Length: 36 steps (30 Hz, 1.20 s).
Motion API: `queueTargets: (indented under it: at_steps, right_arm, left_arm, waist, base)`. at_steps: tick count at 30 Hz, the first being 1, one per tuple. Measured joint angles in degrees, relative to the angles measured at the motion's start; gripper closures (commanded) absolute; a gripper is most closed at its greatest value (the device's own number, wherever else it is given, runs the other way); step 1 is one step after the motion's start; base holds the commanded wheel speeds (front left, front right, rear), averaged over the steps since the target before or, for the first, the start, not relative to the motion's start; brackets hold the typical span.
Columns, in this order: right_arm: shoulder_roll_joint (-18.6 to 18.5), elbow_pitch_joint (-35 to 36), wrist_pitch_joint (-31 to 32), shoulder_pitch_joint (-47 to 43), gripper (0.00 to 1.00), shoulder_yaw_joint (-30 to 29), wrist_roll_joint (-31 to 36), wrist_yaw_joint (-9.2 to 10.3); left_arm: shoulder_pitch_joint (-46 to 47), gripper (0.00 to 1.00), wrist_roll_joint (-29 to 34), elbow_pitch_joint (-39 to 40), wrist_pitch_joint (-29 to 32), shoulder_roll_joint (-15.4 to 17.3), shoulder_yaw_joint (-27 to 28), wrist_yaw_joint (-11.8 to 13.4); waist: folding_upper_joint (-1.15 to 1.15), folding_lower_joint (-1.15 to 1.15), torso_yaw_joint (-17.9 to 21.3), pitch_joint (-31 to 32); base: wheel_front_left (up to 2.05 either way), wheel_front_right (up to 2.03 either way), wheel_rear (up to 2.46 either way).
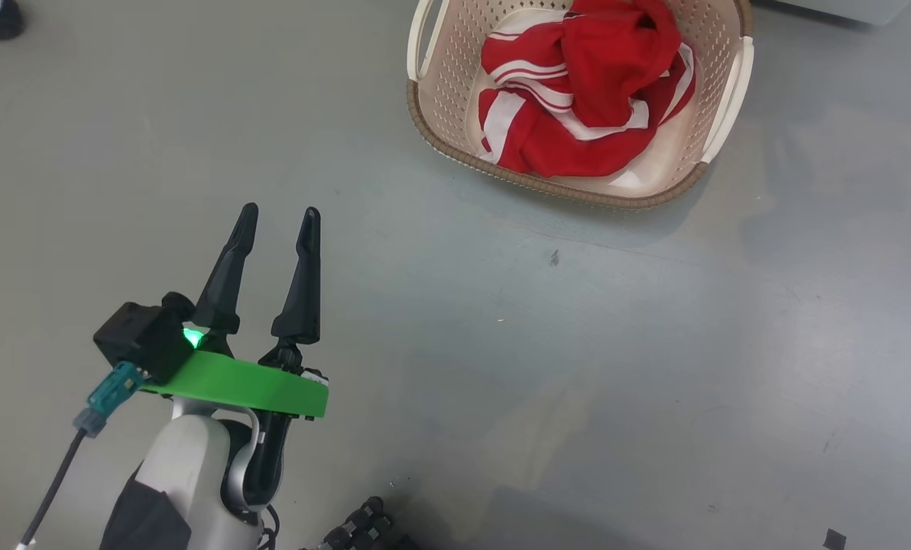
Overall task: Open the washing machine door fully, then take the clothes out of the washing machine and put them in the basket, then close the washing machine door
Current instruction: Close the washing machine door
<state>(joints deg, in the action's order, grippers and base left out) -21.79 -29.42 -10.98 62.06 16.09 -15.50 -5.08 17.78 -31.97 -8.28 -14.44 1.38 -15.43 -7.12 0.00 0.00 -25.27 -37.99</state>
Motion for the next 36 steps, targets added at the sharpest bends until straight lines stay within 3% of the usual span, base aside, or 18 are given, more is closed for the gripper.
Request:
queueTargets:
  at_steps: [16, 30, 36]
  right_arm:
    - [0.29, -4.33, -2.03, -1.03, 1.00, 0.34, -0.01, 0.18]
    - [3.86, -6.20, -3.45, -12.13, 1.00, 3.31, -0.71, -0.90]
    - [5.43, -6.16, -3.45, -16.98, 1.00, 4.12, -1.63, -0.92]
  left_arm:
    - [1.01, 0.00, -0.37, -1.76, 0.00, -0.07, 0.11, 0.00]
    - [0.96, 0.00, 2.15, -3.82, 0.00, 0.13, 2.08, 0.00]
    - [-0.18, 0.00, 2.97, -4.28, 0.00, 1.81, 4.02, 0.00]
  waist:
    - [0.00, 0.00, 0.20, 2.37]
    - [0.00, 0.00, 3.06, 10.13]
    - [0.00, 0.00, 5.56, 13.94]
  base:
    - [0.00, 0.00, 0.00]
    - [0.00, 0.00, 0.00]
    - [0.00, 0.00, 0.00]
